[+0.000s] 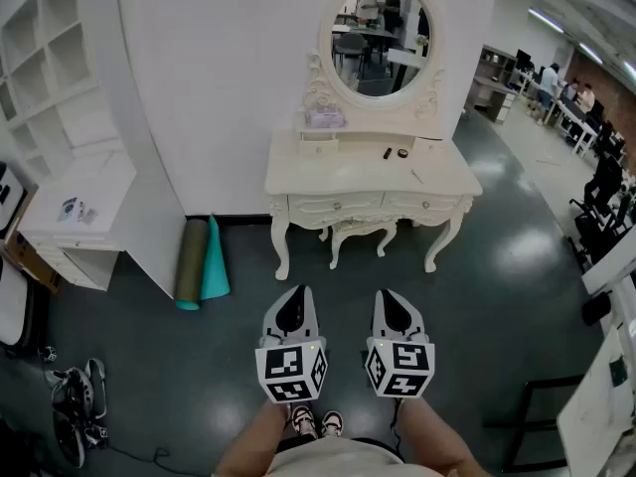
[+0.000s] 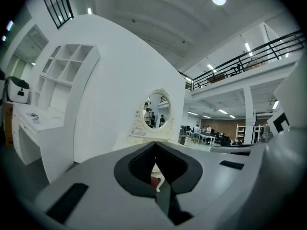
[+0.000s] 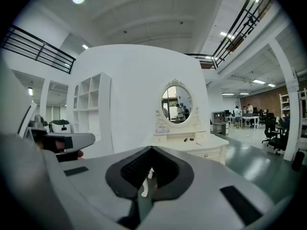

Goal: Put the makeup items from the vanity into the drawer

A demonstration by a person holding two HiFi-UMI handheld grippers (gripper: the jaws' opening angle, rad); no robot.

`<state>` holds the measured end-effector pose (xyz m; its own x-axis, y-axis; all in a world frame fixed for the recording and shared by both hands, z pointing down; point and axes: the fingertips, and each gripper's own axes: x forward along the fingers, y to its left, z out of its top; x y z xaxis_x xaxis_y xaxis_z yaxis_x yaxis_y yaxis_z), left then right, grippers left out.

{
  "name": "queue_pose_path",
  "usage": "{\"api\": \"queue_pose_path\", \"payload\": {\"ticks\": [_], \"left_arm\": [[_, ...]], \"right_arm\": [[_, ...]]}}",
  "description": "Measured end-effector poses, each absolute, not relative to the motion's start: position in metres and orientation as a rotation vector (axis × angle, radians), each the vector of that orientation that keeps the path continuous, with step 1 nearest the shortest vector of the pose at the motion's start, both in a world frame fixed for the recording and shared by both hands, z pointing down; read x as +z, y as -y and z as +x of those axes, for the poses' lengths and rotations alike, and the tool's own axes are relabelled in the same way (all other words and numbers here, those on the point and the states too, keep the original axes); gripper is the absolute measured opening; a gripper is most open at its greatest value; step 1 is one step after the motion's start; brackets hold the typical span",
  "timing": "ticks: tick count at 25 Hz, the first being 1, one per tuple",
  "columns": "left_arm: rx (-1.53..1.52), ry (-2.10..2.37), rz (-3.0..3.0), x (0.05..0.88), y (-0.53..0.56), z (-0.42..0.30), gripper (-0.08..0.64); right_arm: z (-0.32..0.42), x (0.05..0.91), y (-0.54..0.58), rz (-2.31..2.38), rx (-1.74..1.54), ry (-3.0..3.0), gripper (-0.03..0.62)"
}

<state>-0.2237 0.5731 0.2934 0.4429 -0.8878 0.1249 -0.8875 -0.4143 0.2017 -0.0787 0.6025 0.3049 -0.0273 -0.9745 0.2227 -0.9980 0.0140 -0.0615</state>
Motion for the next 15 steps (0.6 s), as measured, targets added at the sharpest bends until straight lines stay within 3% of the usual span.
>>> {"api": "queue_pose_path", "payload": {"ticks": [15], "left_arm": [[-0.007,1.49,2.504,0.298,-0.536,-0.246,0.009]], "right_arm": [[-0.102,0.304,-0.573,2.141,0.299,2.133,0.017]]}}
